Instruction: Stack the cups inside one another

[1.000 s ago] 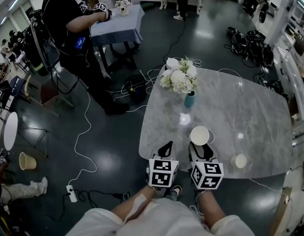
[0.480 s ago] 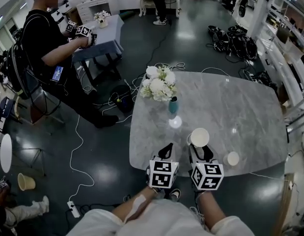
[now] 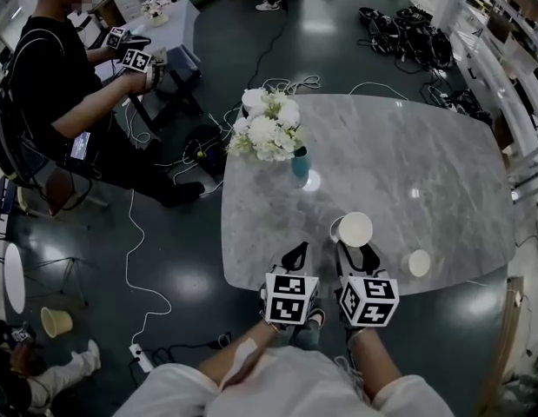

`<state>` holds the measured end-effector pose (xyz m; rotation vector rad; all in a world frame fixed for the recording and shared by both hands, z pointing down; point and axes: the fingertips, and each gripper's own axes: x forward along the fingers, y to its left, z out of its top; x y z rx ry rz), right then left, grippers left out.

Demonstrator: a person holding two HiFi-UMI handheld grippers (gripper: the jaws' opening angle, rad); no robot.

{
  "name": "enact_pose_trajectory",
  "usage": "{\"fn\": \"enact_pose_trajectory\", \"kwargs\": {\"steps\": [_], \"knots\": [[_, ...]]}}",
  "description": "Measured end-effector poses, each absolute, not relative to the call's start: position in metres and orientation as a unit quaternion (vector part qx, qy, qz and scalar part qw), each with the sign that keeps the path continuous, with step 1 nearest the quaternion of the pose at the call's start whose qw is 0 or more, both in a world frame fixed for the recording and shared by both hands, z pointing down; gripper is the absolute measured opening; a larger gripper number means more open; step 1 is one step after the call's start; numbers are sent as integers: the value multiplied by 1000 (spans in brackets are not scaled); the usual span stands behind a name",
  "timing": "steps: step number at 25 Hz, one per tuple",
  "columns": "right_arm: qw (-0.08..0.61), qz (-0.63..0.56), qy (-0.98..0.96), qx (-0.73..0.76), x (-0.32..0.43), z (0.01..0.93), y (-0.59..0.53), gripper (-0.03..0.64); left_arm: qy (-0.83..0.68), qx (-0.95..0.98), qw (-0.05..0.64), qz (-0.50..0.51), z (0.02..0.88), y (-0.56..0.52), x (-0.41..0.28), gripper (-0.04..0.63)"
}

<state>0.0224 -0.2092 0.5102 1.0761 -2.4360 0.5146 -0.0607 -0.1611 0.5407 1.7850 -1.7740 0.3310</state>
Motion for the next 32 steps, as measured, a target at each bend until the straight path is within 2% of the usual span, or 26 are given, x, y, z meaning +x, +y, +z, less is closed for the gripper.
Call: {"fn": "enact_pose_trajectory", "kwargs": {"steps": [13,32], "knots": [[245,195,-868,386,18,535,-219,196,-657,661,334,140,570,-169,-67,-5],[236,196,-874,376,19,532,-216,203,-664,651,342,139,571,-165,-65,-5]]}}
